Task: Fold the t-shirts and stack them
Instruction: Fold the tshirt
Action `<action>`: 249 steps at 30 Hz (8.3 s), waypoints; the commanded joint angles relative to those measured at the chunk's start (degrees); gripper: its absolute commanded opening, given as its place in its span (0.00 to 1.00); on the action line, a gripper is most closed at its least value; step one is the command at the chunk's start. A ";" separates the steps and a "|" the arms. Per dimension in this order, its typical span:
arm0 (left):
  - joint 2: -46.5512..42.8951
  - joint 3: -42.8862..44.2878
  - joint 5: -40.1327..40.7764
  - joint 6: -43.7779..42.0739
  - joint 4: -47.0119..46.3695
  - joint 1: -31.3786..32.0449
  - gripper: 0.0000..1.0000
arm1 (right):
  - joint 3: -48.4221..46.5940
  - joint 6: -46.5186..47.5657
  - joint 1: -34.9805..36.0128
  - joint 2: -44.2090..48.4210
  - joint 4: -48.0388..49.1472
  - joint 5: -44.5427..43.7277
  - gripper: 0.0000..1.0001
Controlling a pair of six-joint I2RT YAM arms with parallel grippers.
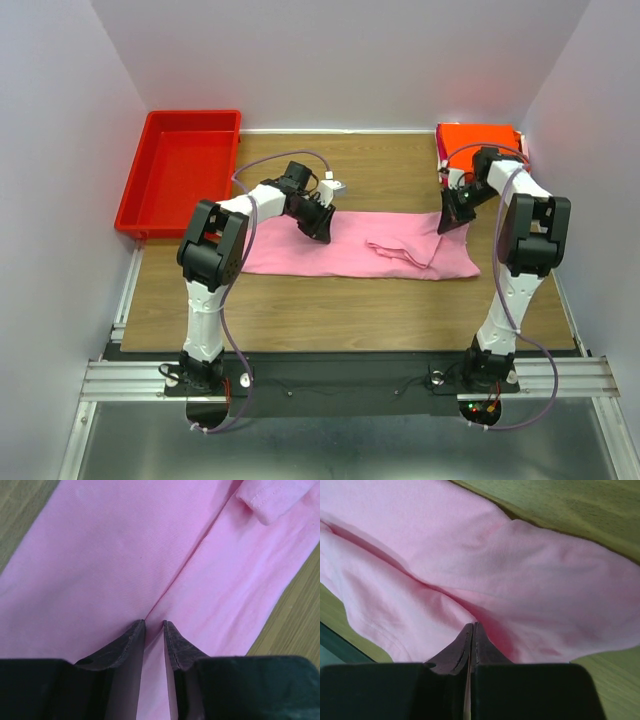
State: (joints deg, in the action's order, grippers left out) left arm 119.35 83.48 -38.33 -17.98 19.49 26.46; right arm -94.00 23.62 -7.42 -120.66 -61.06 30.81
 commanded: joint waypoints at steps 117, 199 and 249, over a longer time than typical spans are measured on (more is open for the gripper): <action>-21.87 -19.75 17.67 -25.09 11.54 -11.51 0.00 | -19.38 -13.60 14.10 -10.73 15.26 -12.70 0.23; -24.51 -23.81 9.33 -15.33 10.83 8.17 0.25 | -30.90 -15.62 21.13 -23.22 34.43 -13.43 0.34; -41.57 -28.64 0.45 -5.49 7.06 -11.60 0.35 | 19.73 -14.21 57.96 17.30 27.13 -18.06 0.42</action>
State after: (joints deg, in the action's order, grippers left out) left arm 80.01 55.68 -37.58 -23.46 26.85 14.94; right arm -71.20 10.20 49.84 -102.80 -35.24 13.28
